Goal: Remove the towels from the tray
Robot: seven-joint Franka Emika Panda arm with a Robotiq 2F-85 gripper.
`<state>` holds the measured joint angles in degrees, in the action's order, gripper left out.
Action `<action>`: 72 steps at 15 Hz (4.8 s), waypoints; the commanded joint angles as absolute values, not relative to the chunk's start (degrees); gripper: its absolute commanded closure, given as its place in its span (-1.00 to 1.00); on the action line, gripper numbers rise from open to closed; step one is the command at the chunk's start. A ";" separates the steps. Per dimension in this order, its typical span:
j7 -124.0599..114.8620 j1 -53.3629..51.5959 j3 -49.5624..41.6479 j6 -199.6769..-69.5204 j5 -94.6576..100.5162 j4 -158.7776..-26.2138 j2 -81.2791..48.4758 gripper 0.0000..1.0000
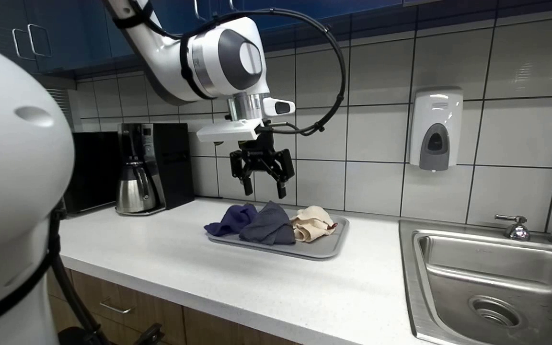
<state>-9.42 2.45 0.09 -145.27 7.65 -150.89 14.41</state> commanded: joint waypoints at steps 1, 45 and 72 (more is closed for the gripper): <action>-10.88 2.86 0.97 -148.67 7.84 -147.35 8.22 -1.00; -14.27 -7.93 -4.08 -150.08 9.88 -111.67 -32.54 0.50; -16.87 -7.79 -5.30 -150.90 11.65 -131.56 -12.74 0.97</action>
